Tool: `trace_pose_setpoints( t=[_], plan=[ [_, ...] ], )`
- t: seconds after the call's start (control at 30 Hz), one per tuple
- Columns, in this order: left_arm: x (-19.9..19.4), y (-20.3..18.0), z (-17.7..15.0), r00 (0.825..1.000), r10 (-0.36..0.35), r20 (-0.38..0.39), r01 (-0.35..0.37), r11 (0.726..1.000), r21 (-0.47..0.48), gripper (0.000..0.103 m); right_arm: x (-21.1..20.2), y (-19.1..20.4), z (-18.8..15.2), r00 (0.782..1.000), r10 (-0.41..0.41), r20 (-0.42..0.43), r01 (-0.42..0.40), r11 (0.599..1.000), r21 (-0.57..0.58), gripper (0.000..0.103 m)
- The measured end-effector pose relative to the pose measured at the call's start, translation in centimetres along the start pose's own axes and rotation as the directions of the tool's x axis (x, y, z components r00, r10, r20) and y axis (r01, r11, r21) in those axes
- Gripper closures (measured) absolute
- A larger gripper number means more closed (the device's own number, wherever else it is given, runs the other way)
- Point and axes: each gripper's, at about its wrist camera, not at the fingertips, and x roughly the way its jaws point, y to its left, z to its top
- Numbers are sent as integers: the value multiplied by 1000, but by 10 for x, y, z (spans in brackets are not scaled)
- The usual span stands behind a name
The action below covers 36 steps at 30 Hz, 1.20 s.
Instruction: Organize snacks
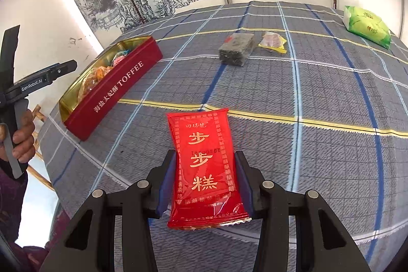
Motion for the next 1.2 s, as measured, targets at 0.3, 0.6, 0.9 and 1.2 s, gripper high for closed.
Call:
trace_pose_setpoints(
  t=[0.3,0.6,0.9,1.2],
  plan=[
    [-18,33,-18,1000,-17,-10,17,996,-89,21,-9,30,21,996,82,28,-83,997,1,57],
    [-22,58,-28,1000,-16,-23,13,991,-135,18,6,83,81,975,217,45,-214,975,-55,57],
    [-25,66,-29,1000,-17,-13,15,991,-131,12,69,126,138,962,273,-19,-273,958,-86,57],
    [-23,69,-26,1000,-15,-8,14,992,-126,10,131,137,167,968,240,-74,-244,968,-54,57]
  ],
)
